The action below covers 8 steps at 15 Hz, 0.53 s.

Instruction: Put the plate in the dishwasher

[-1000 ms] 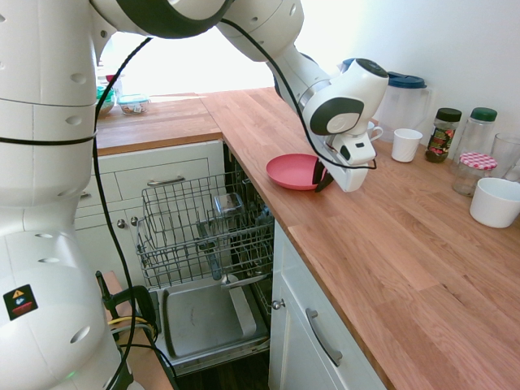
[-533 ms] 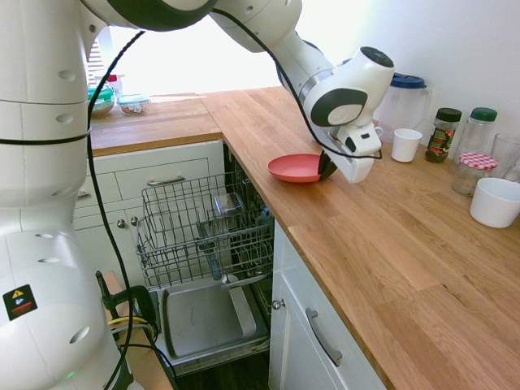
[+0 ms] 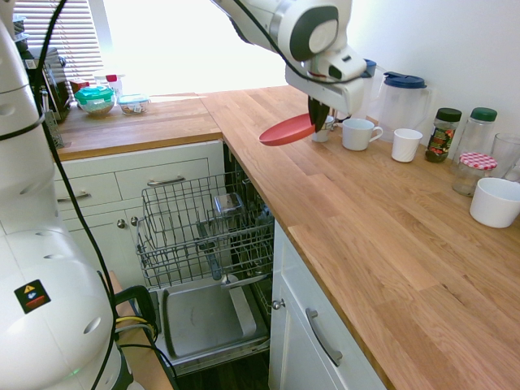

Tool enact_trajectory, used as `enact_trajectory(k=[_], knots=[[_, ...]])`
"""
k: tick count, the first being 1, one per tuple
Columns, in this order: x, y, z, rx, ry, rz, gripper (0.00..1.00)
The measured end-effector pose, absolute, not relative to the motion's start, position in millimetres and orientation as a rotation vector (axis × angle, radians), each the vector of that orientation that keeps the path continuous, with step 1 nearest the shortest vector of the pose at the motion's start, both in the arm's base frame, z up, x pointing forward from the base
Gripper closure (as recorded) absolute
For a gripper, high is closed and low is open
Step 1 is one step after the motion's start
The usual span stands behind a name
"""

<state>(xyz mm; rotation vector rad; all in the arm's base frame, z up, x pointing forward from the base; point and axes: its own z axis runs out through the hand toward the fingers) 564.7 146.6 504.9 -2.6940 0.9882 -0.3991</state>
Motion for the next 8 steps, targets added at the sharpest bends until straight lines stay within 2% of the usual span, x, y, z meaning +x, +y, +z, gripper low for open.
enact_trajectory(k=[4, 8], knots=[[501, 250, 554, -2.878, 0.724, -0.676, 1.00], [443, 336, 564, -3.040, 0.392, -0.905, 1.00]])
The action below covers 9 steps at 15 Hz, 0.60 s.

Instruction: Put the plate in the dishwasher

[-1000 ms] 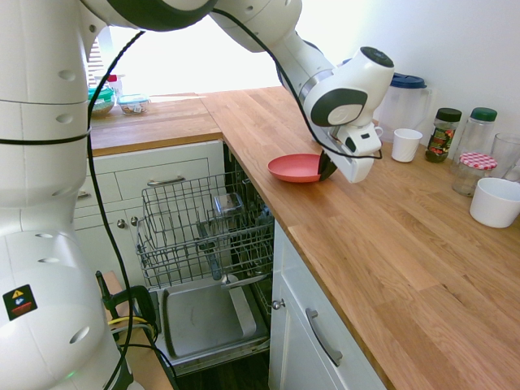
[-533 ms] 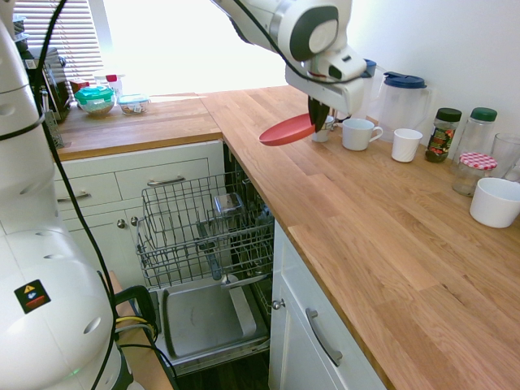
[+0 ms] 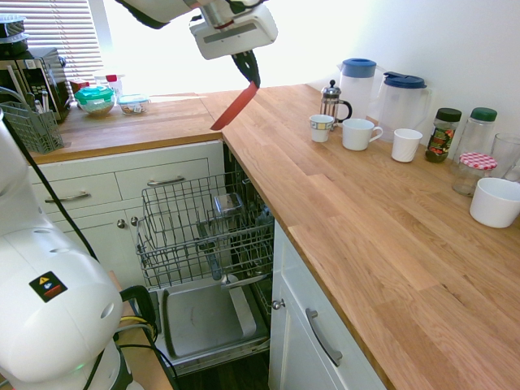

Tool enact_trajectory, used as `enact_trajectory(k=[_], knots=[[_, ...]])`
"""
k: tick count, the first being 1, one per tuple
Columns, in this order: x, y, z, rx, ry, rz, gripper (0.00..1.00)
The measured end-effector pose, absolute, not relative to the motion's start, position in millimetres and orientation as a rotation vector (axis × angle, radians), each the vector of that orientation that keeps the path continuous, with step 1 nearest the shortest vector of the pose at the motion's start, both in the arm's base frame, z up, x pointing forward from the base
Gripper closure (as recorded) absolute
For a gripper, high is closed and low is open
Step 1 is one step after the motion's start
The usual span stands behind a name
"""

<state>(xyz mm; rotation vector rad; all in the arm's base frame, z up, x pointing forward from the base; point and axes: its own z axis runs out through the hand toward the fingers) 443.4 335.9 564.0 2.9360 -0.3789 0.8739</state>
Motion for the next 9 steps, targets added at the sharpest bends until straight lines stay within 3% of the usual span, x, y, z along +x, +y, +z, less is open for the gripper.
enact_trajectory(k=[9], knots=[[379, 419, 567, 2.634, 0.071, 1.078, 1.00]])
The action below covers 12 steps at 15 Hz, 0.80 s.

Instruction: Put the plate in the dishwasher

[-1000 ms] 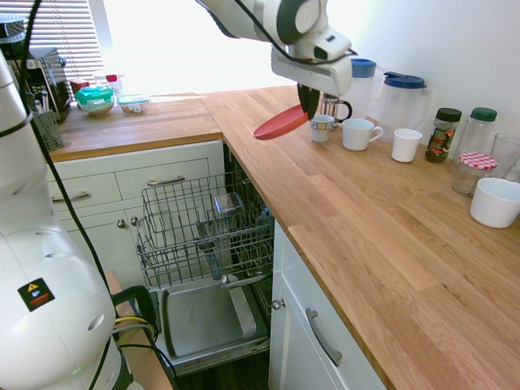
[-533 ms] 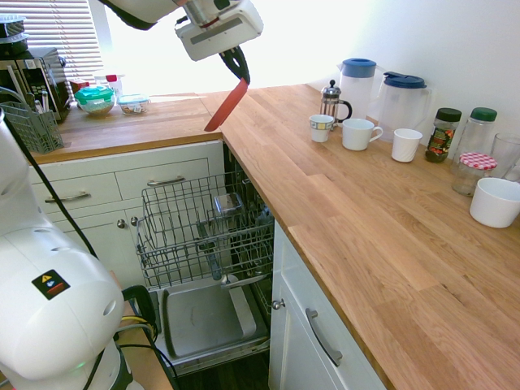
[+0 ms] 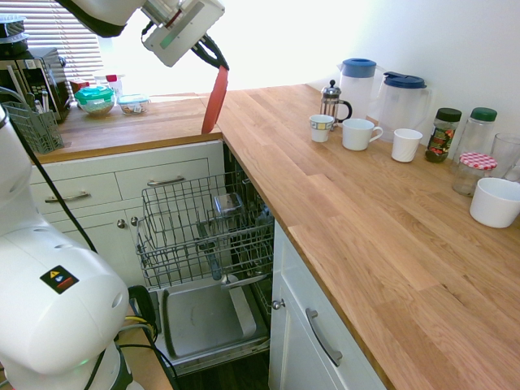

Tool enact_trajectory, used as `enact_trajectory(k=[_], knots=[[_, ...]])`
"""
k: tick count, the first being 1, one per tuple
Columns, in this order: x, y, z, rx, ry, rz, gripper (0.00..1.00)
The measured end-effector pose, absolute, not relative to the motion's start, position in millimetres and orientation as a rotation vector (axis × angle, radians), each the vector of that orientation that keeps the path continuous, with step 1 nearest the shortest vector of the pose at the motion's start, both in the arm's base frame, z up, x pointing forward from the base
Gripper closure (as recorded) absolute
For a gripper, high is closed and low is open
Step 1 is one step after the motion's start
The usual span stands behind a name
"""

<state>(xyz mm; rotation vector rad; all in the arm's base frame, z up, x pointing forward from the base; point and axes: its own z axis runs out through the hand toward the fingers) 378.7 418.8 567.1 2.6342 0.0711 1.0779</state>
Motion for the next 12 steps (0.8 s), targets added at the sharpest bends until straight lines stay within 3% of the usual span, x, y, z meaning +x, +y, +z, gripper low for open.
enact_trajectory(k=[6, 12], knots=[[347, 523, 519, 2.358, 0.420, 1.257, 1.00], [367, 564, 480, 2.261, 0.460, 1.298, 1.00]])
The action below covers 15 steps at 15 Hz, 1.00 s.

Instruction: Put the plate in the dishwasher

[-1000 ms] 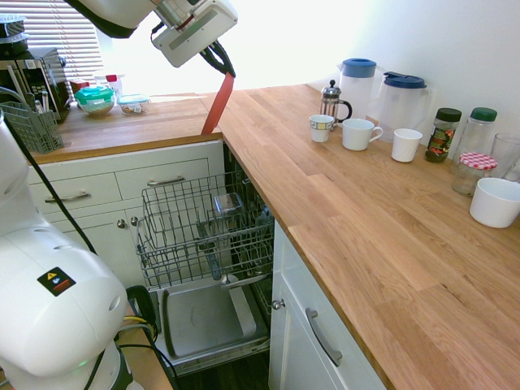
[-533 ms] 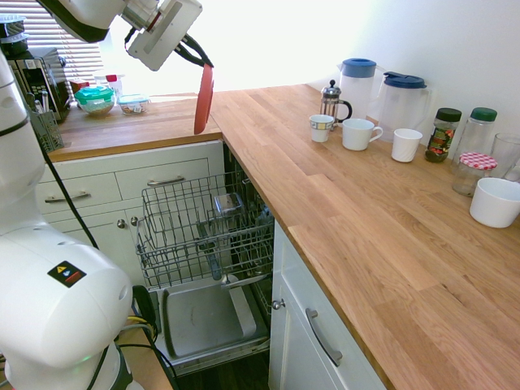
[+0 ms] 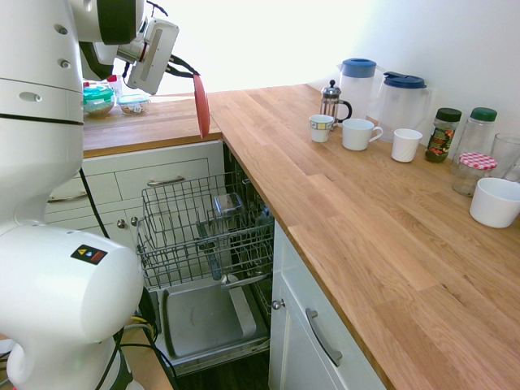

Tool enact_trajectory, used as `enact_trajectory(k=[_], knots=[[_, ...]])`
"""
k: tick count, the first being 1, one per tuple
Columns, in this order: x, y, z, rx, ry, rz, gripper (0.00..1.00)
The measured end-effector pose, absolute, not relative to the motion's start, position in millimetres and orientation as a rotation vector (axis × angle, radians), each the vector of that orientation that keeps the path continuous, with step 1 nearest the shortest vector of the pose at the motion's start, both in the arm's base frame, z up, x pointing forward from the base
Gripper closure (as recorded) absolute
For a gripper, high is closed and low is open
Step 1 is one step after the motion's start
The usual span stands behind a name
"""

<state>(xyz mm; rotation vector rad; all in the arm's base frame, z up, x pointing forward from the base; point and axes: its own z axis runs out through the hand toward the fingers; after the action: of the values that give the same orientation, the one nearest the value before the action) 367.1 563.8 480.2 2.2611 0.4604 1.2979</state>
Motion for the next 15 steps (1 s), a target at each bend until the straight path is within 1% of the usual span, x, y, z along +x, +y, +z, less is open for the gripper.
enact_trajectory(k=[7, 10, 15], knots=[[361, 564, 464, 2.241, 0.461, 1.232, 1.00], [349, 574, 431, 2.240, 0.498, 1.203, 1.00], [338, 584, 356, 2.238, 0.530, 1.137, 1.00]])
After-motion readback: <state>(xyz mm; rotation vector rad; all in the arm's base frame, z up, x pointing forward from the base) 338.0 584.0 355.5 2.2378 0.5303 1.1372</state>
